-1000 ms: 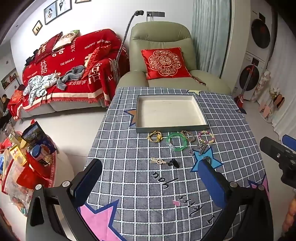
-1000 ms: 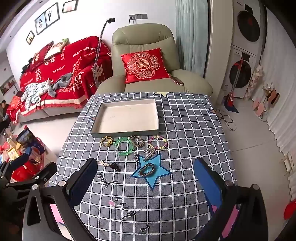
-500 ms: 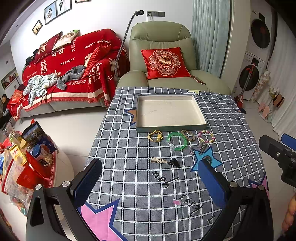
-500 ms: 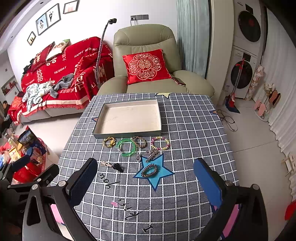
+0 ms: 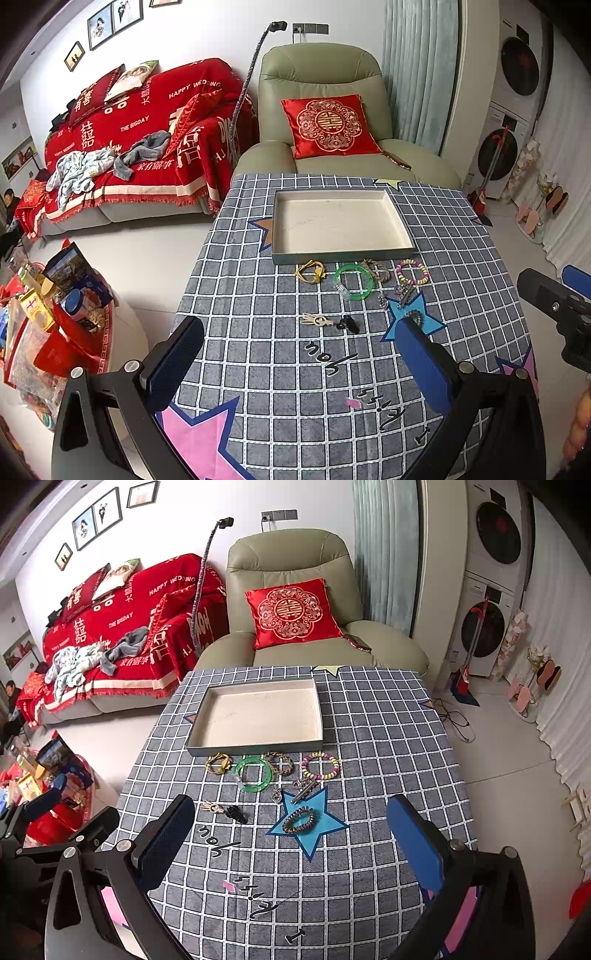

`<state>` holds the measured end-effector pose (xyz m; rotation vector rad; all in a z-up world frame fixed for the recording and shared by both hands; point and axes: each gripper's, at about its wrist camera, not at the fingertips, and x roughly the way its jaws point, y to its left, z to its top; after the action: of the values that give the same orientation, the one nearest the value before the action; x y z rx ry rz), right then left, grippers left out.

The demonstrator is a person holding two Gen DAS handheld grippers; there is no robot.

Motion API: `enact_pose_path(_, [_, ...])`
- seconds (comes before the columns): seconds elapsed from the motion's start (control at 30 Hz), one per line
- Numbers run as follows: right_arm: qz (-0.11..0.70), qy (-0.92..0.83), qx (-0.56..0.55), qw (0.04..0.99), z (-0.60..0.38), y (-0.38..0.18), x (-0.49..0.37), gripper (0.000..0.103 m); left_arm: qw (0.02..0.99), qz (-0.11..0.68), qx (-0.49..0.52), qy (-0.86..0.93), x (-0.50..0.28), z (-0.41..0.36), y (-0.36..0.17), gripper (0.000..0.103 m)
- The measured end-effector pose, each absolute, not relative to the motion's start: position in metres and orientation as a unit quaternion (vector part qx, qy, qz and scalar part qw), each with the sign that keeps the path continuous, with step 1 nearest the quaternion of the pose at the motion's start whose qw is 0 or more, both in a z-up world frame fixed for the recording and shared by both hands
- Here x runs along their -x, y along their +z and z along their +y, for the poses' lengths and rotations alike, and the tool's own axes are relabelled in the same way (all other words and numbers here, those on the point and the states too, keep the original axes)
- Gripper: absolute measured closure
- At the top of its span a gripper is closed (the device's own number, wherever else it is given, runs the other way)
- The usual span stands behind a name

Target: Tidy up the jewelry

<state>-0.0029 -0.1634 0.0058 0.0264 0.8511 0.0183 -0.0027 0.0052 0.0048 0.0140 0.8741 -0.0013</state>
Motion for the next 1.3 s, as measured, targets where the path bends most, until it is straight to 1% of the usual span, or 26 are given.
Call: enact_pose_path(1.3, [0.411, 0.010, -0.014, 0.911, -0.1630, 0.0047, 0.0045, 0.000, 0.906, 0.424, -0.007, -0.001, 0.0041, 0.0085, 0.0041, 0.000])
